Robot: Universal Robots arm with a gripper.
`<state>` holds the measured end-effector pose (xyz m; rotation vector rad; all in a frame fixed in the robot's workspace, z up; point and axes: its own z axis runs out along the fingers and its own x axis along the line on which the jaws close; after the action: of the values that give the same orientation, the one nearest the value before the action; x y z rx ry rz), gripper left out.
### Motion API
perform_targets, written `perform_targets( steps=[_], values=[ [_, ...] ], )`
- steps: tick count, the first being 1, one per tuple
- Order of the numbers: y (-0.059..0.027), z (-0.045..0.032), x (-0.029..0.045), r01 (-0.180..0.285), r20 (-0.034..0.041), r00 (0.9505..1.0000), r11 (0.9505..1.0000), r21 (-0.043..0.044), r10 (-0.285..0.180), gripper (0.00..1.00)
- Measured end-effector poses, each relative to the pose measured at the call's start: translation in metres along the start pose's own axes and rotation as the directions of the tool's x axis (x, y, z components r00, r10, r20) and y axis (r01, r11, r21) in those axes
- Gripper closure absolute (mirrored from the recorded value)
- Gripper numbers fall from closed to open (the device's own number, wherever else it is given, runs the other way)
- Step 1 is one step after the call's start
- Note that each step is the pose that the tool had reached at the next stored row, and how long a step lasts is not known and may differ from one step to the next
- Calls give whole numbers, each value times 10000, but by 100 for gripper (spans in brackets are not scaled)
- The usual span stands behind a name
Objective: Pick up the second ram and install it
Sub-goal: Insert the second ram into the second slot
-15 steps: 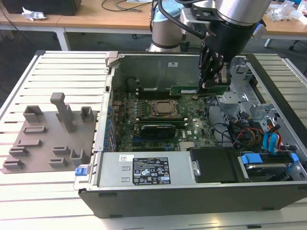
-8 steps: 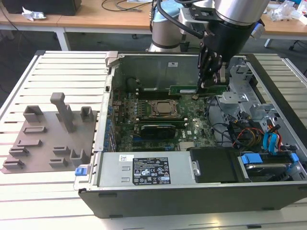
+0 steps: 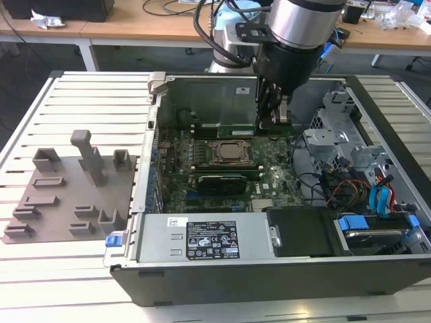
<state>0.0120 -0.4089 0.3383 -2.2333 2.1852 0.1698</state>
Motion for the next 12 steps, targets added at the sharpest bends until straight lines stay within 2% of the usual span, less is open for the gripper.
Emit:
perform_targets(
  steps=[12],
  values=[
    [-16,236,21,0,-1,10000,10000,0,0,86]
  ],
)
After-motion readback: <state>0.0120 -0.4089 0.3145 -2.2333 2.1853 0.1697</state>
